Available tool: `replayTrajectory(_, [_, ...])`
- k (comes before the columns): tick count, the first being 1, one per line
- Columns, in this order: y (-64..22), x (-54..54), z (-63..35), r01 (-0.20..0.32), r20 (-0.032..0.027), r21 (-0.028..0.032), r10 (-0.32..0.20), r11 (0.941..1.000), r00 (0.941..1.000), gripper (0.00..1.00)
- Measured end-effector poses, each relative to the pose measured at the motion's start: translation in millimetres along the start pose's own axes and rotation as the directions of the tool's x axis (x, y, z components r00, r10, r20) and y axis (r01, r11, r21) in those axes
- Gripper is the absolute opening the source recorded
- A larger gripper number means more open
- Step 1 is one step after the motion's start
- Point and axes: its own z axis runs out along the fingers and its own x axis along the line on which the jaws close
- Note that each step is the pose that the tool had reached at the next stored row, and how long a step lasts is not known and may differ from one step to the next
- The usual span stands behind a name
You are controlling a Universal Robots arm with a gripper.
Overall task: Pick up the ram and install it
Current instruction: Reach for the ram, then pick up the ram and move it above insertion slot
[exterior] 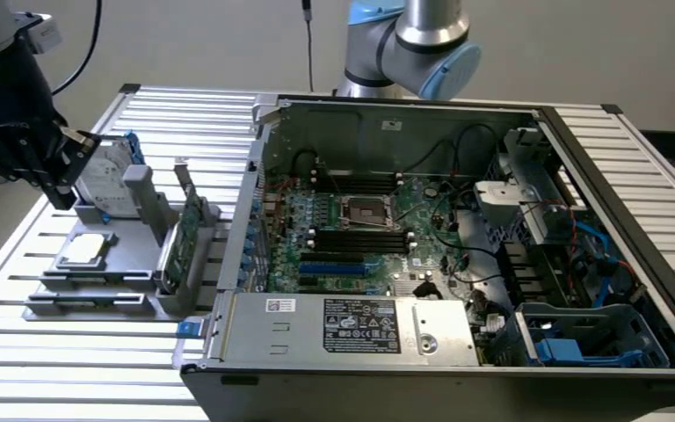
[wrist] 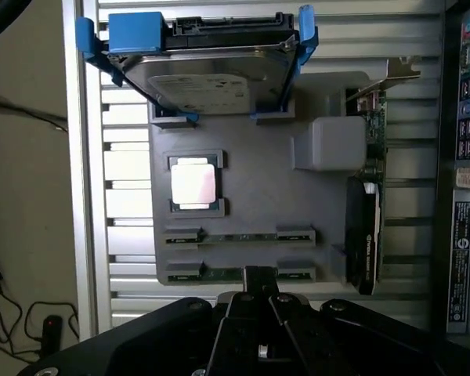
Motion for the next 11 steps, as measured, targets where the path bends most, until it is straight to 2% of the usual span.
replayTrajectory(11, [0.1, 0.1, 0.0, 0.0, -0.0001, 0.0001, 0.0, 1.0, 1.0, 0.11])
